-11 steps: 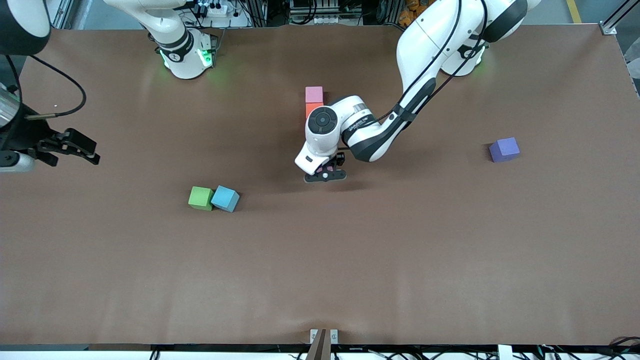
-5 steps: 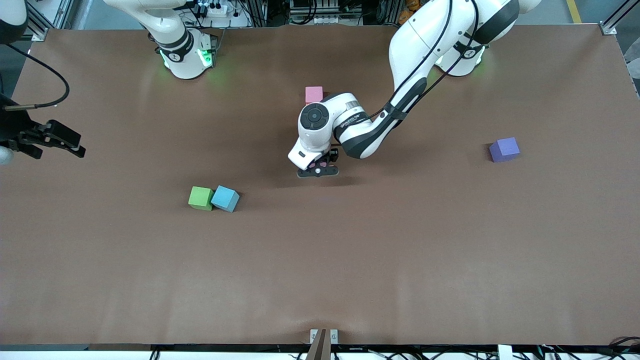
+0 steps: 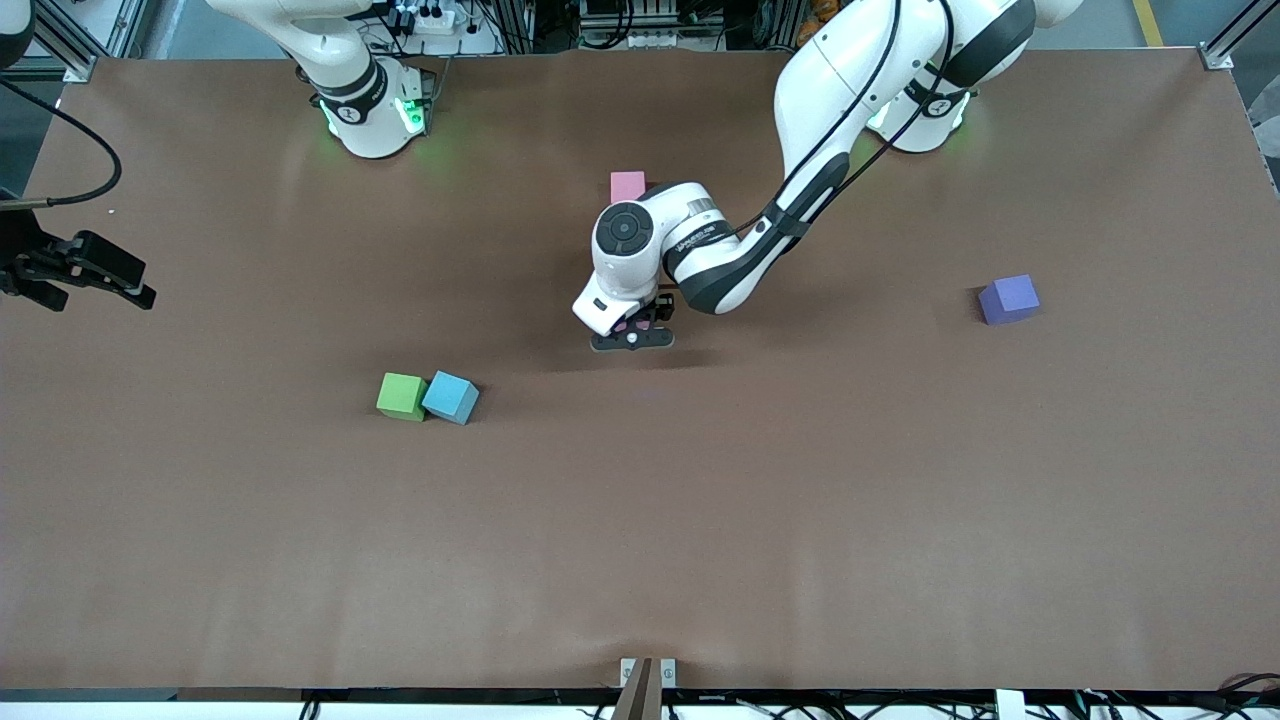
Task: Arrange blocks into number 1
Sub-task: 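Lower the pink cube below the green cube and open the left gripper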
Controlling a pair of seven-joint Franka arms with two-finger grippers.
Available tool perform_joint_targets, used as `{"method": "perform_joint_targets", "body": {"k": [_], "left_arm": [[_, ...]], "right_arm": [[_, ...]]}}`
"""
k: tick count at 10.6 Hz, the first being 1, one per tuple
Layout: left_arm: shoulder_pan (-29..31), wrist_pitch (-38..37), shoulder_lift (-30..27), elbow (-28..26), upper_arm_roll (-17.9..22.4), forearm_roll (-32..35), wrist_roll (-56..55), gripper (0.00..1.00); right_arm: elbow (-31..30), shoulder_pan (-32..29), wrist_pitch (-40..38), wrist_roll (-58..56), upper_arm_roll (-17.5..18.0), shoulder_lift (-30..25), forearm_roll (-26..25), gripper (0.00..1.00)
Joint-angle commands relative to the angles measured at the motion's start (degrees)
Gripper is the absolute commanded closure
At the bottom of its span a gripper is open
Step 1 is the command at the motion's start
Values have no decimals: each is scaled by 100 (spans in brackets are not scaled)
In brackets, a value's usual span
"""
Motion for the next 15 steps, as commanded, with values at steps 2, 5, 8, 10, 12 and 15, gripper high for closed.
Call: {"method": "perform_joint_targets", "body": {"k": [2, 5, 8, 10, 12, 15], "left_arm": [[-111, -246, 35, 97, 118, -41, -26, 0], [-67, -473, -149, 141, 118, -41, -26, 0], [-49, -772, -456, 167, 118, -84, -43, 0], [-40, -826, -693, 176, 135, -76, -244, 0], [-23, -826, -1053, 176, 450, -93, -289, 0], [774, -1081, -1633, 176, 601, -67, -88, 0]], "right_arm": [[217, 77, -107, -41, -75, 30, -75, 0], [217, 60, -107, -50, -84, 39, -92, 0], [217, 59, -116, -59, -84, 39, -189, 0], [217, 59, -116, -59, -84, 30, -189, 0], [217, 51, -116, -59, -84, 30, -189, 0], [217, 51, -151, -50, -75, 30, -189, 0]]}}
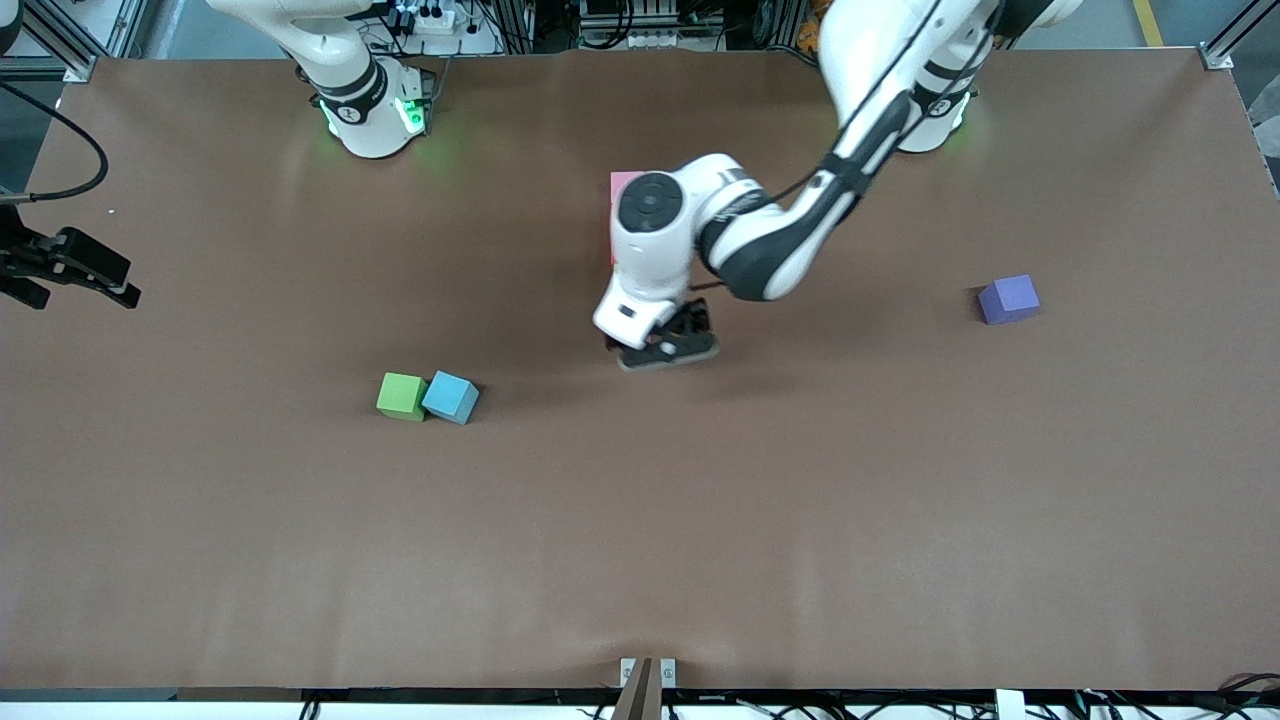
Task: Arrange blocks into number 1
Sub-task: 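Lower the pink cube below the green cube and open the left gripper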
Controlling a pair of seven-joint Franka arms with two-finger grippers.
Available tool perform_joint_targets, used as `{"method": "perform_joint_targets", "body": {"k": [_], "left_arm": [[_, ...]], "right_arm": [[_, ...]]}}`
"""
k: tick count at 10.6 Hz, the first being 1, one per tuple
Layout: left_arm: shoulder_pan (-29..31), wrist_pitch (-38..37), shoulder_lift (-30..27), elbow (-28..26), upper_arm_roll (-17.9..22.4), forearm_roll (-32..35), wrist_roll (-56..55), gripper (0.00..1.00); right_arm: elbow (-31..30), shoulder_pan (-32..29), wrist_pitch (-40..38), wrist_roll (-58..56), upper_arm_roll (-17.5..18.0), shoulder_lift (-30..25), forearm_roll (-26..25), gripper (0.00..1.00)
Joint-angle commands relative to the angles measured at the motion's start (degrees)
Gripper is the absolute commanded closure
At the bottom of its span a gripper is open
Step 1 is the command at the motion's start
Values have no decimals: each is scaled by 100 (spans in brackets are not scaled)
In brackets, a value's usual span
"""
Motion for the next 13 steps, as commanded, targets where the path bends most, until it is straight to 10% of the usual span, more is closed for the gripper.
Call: {"method": "perform_joint_targets", "body": {"k": [1, 8, 13], "left_arm": [[654, -322, -550, -119, 4, -76, 323, 0], [2229, -2115, -1411, 435, -66, -972, 2212, 0], [2486, -2899, -2727, -773, 135, -1280, 3329, 0]], "right_arm": [[116, 45, -122, -47, -38, 29, -88, 0], [116, 36, -123, -47, -38, 20, -88, 0], [116, 36, -131, -47, -38, 29, -79, 0]]}}
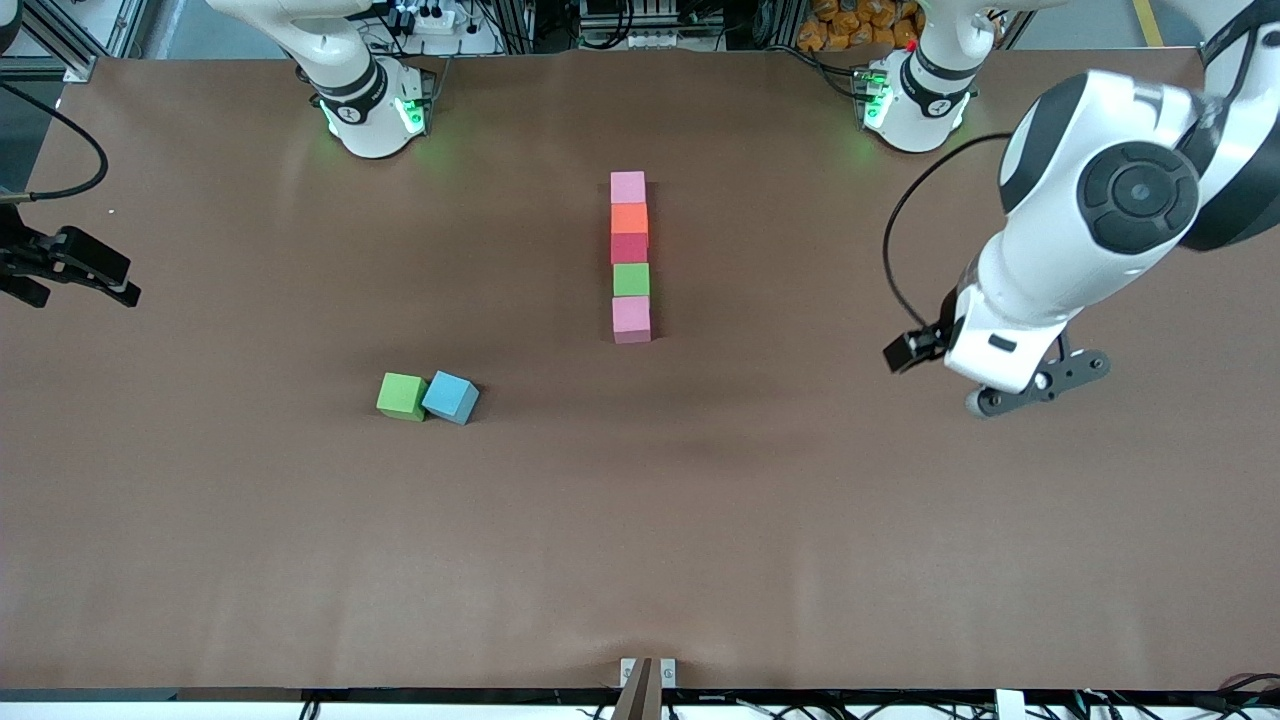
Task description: Arrange blocks into number 1
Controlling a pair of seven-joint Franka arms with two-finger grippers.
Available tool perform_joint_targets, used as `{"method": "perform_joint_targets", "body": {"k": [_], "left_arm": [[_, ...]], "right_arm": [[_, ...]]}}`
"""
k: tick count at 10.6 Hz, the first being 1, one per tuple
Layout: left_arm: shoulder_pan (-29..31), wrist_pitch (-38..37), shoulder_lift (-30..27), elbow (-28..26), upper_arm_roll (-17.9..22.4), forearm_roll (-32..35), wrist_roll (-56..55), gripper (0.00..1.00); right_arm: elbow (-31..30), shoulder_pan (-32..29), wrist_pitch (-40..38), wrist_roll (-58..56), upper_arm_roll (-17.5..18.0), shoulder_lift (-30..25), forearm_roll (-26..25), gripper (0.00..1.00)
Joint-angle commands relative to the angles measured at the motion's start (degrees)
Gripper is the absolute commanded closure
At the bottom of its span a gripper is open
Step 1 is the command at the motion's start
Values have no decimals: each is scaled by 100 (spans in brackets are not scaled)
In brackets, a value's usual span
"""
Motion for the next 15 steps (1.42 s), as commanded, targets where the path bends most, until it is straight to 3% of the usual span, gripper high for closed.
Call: {"method": "perform_joint_targets", "body": {"k": [1, 5, 9, 11, 15], "left_arm": [[-184, 17, -1097, -1280, 406, -282, 547, 0], [-301, -273, -1934, -1442, 1049, -791, 1267, 0], [-133, -211, -2032, -1004, 1435, -652, 1822, 0], [-116, -430, -2041, -766, 1454, -529, 2691, 0], [120, -993, -1997, -378, 1350, -502, 3121, 0]], "right_arm": [[104, 30, -94, -55, -29, 28, -83, 0], [104, 30, -94, -47, -29, 28, -83, 0], [104, 30, -86, -47, -29, 28, -83, 0], [104, 30, -94, -47, -29, 28, -83, 0], [104, 30, -86, -55, -29, 28, -83, 0]]}}
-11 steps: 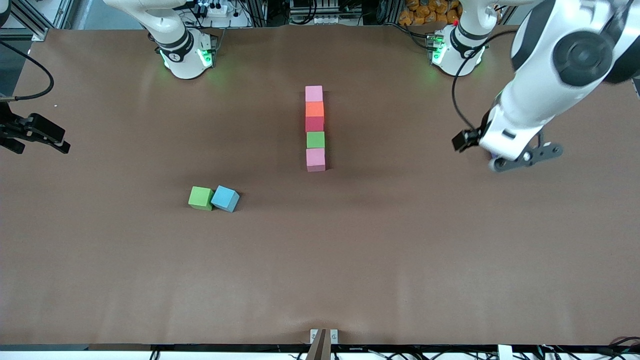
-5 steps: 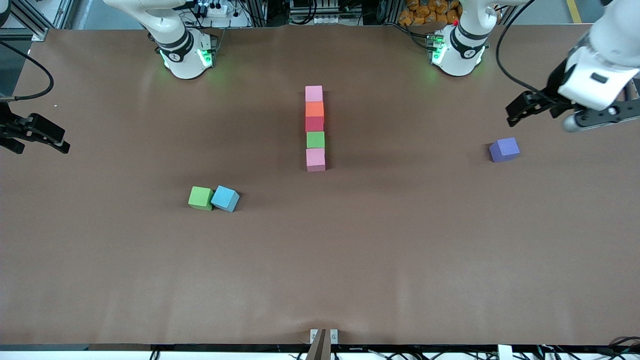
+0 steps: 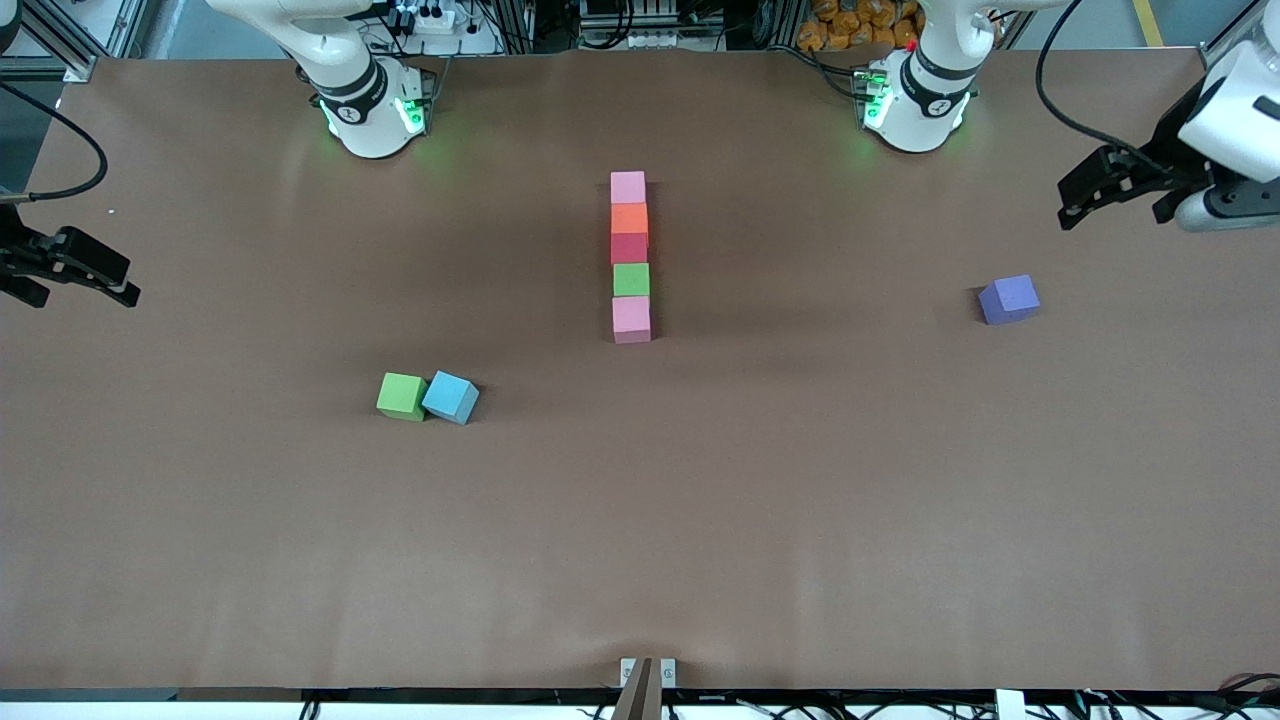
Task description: Arrange blocks into number 1
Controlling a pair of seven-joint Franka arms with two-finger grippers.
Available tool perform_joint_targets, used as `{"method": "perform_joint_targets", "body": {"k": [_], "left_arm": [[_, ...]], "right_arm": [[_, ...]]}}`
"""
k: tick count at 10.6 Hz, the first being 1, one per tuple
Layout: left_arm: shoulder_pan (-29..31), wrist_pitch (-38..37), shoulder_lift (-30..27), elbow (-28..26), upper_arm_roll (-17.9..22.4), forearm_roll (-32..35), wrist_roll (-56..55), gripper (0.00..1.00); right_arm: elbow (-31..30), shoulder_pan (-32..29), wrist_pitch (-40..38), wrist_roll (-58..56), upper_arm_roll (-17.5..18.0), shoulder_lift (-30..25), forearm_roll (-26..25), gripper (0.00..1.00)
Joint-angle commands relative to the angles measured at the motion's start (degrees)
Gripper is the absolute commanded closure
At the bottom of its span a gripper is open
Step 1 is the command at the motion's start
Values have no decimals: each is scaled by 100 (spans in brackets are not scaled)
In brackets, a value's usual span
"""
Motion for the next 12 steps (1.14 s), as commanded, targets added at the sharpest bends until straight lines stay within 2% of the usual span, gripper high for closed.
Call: {"method": "perform_joint_targets", "body": {"k": [1, 2, 12], "left_arm": [[303, -235, 36, 311, -175, 69, 412, 0], [331, -245, 149, 434, -254, 51, 413, 0], [313, -236, 194, 444, -255, 7, 378, 0]], "right_arm": [[95, 30, -78, -47, -26, 20, -80, 0], [95, 30, -87, -47, -26, 20, -80, 0], [95, 21, -87, -55, -35, 20, -89, 0]]}}
